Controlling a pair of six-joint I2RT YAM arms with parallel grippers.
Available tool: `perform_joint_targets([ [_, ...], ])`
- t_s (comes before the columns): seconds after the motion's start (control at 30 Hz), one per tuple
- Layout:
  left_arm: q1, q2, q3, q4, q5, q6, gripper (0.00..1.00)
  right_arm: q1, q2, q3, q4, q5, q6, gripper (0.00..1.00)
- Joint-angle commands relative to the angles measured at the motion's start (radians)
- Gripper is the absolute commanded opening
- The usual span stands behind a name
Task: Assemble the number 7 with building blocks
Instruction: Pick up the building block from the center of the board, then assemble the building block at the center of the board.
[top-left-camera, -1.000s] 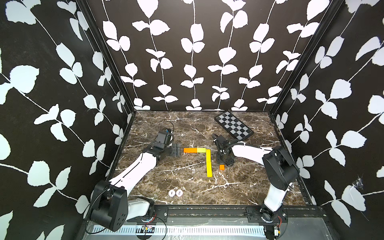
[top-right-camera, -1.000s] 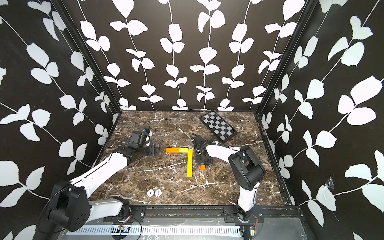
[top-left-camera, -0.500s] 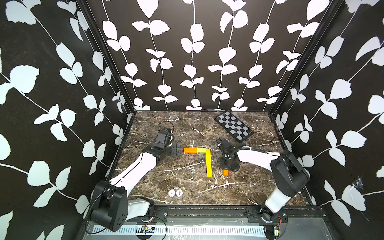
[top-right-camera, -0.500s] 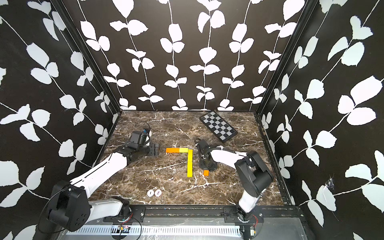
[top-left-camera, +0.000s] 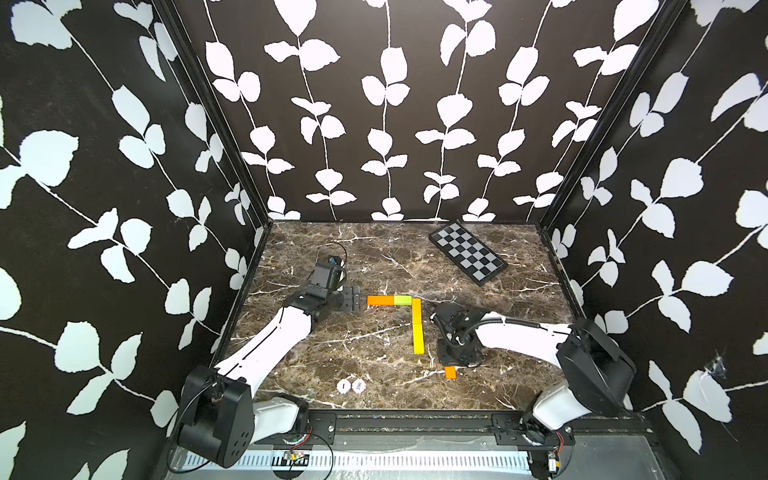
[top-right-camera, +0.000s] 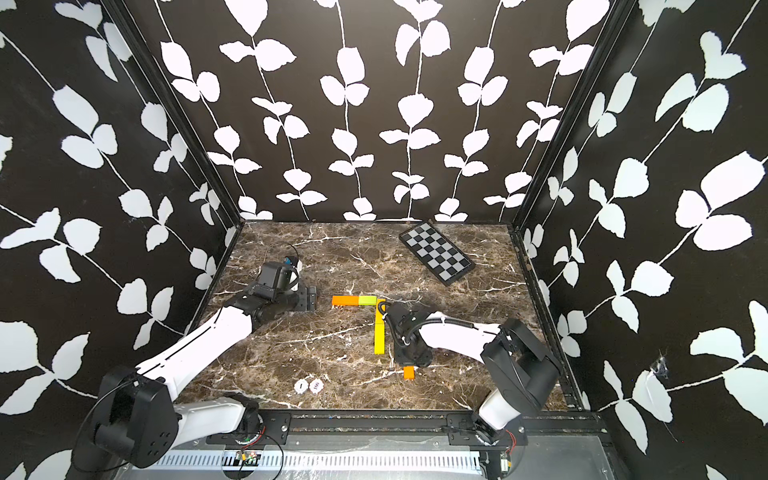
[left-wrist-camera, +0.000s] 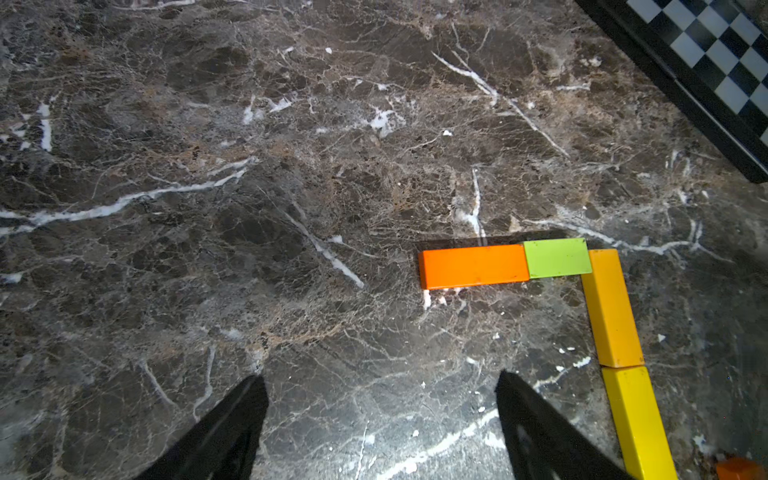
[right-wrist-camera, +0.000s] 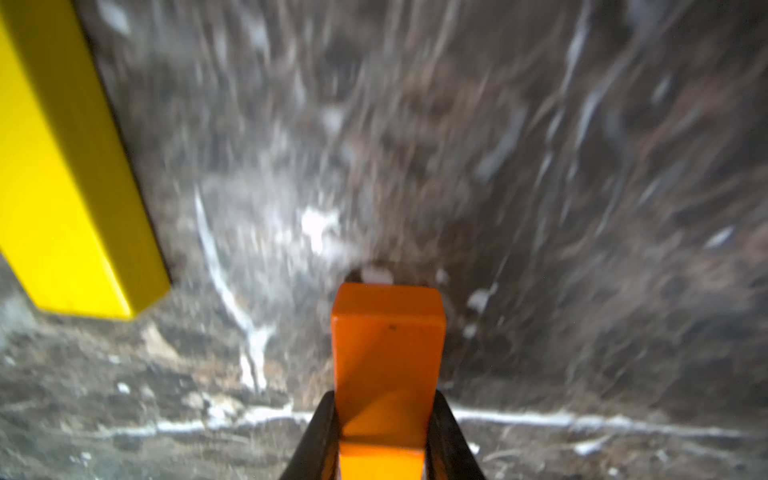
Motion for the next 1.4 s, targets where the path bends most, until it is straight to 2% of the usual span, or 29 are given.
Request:
perform_joint_targets([
  [0.0,0.001,-0.022,-0.013,-0.009,0.018,-0.012,0.89,0.024,-0.018,-0.033,-0.066,-0.030,0.057,0.04],
  [0.43,-0.001,-0.034,-0.011,-0.011,0.031,-0.023,0.88,0.127,0.085,0.035,0.048,-0.069,0.114,0.05],
  [1.0,0.001,-0.012,-0.005,-0.005,0.036,-0.024,0.89,0.174,0.129,0.099,0.075,-0.038,0.125,0.05],
  [1.37,-0.001,-0.033,-0.039,0.008,0.080,-0.035,0.89,0.185,0.166,0.139,0.081,-0.044,0.107,0.05],
])
